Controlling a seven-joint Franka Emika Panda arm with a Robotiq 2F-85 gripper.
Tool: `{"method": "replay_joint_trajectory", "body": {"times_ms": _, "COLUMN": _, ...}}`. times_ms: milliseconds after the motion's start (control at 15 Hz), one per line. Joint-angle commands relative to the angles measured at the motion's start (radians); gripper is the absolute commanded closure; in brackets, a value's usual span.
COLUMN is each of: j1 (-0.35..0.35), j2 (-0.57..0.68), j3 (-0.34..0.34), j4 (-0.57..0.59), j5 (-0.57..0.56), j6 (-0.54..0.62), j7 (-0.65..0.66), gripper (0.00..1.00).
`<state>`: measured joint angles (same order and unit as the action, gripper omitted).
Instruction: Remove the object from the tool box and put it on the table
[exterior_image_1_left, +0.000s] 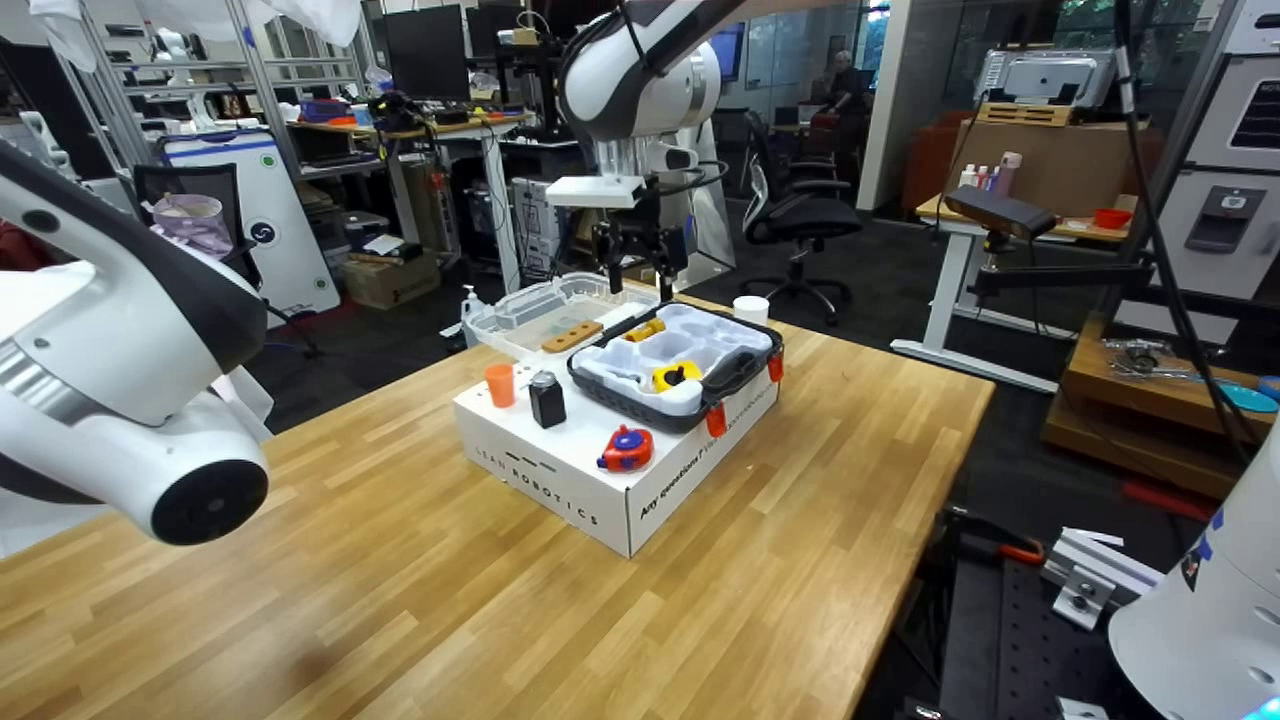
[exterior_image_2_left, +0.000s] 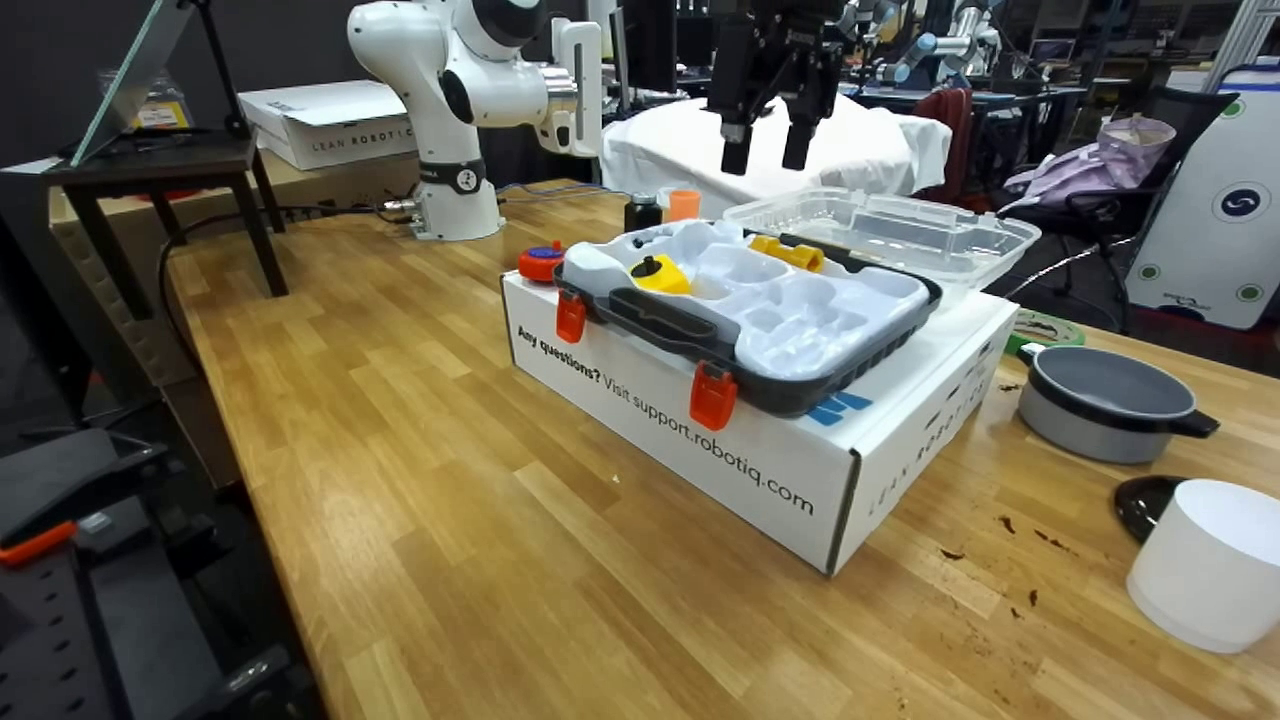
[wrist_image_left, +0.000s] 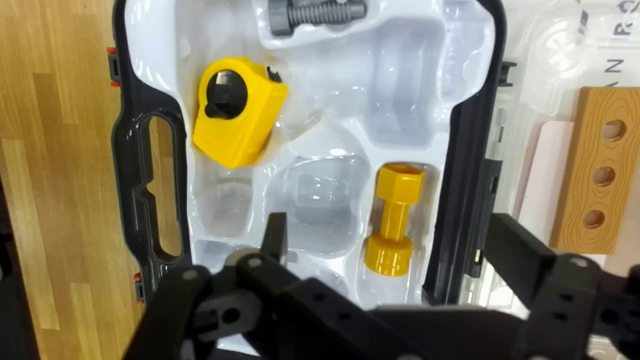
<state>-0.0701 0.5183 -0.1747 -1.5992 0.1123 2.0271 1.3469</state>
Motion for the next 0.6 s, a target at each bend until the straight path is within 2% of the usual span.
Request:
{"method": "replay_joint_trajectory", "body": {"times_ms": 0, "j1": -0.030, "j2": 0.023, "j3": 0.016, "j4": 0.020, "j5": 0.050, "j6": -0.031, "j7": -0.021, "gripper": 0.00}}
{"method": "replay_joint_trajectory", "body": {"times_ms": 533, "j1": -0.040, "j2": 0.056, "j3": 0.009, "j4": 0.018, "j5": 0.063, "j6": -0.027, "j7": -0.015, "gripper": 0.00}}
